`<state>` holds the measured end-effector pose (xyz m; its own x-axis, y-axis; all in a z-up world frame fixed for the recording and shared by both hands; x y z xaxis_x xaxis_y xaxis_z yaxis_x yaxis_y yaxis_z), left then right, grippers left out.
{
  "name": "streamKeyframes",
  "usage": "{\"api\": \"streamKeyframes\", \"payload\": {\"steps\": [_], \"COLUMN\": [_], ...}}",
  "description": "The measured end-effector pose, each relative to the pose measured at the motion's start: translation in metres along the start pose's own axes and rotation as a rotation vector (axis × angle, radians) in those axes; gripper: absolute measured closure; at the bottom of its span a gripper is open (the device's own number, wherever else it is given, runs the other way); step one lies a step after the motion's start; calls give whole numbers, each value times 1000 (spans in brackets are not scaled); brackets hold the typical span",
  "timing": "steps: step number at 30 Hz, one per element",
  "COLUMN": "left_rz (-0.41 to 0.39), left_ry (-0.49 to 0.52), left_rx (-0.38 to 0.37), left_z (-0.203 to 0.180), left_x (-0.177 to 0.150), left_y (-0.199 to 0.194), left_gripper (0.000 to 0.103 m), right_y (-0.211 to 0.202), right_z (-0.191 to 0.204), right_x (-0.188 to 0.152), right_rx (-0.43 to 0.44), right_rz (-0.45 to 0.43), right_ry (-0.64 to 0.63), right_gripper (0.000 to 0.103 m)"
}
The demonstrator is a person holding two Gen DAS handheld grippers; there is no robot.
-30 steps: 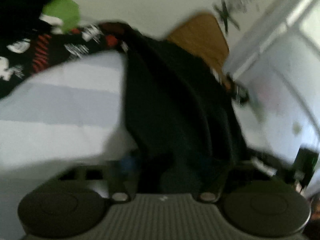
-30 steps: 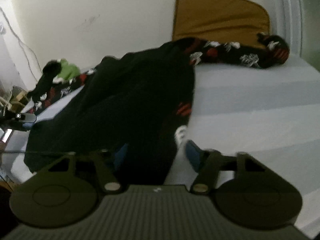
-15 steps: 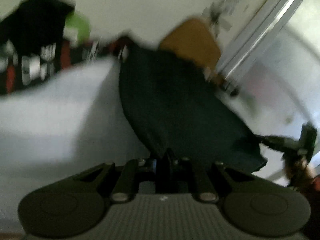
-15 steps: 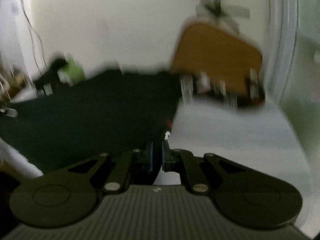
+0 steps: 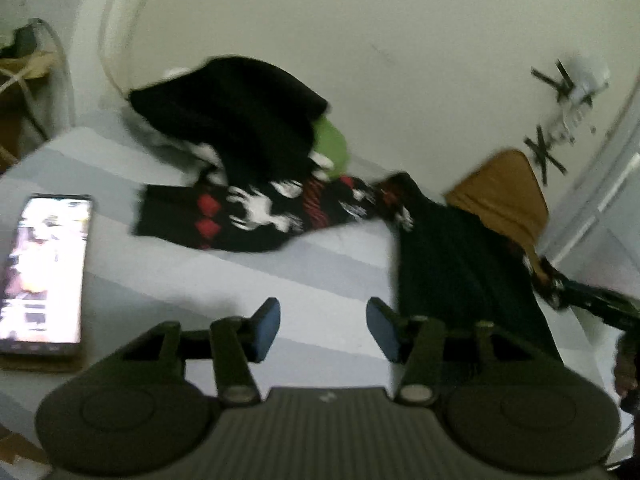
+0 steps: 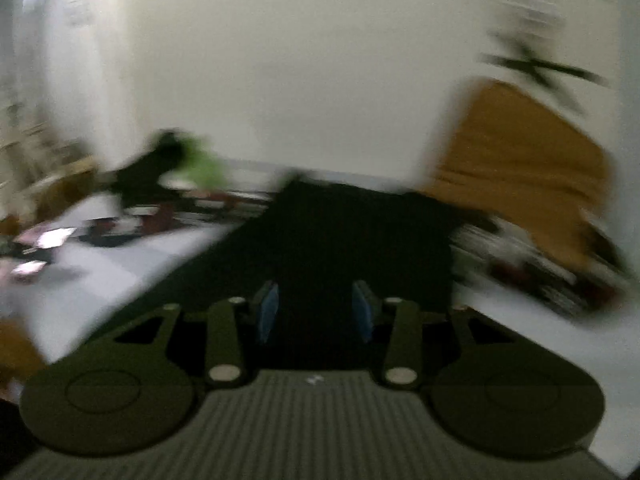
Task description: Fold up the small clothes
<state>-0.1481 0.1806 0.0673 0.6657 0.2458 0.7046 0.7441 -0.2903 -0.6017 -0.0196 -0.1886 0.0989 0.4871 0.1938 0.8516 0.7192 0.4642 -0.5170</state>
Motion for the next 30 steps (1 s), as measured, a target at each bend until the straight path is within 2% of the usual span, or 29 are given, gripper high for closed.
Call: {"api": "streamKeyframes", "payload": {"steps": [6,9,11,14,16,17,18,20,21,25,28,30], "left_rz": [-38,-48,-54,-63,-68,-71,-75,-81,-81,-66,-59,-62], "left_ry": [-59,-92,-121,-169,-185,-185,-178,-161,-156,-169,-163,-141], "left_rx": [22,30,31,24,14,12,12,14,13,0,-17,-34], "left_z": [35,54,65,77,82,82,83,83,84,85,75,63], "left_x": [-6,-10,-14,-19,-20,-20,-20,-20,-19,-15,-11,-9], "left_y": [-32,-41,-45,-47,-48,-48,-48,-48,-47,-36,-28,-26], "left_gripper": [48,45,44,44,43,43,42,37,37,36,36,36], "right_y": [121,181,223,277,302,314,323,321,310,238,171,133], "right_z": [168,239,275,311,327,330,330,326,324,321,305,284], "right_x": [39,52,61,68,65,61,57,62,62,74,133,183], "right_rx": [382,478,500,522,479,448,445,520,548,603,650,633], "right_rz": [49,103,140,230,271,301,347,430,449,348,153,-2], "right_ry": [-300,-426,-479,-560,-643,-693,-710,-624,-600,-616,-537,-453], "right_gripper": [57,57,57,51,47,49,57,96,96,97,97,97]}}
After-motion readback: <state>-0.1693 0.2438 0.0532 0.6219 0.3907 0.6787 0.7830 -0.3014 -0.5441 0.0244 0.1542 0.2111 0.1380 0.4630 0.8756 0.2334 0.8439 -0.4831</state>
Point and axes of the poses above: each gripper's, at about its wrist camera, not at the fingertips, and y roughly the way its jaws point, z to its left, x to its top, the point moved 5 cm from there along y, roughly the way its jaws point, and after that the axes turned 2 degrees about y, right-handed, at the moved point
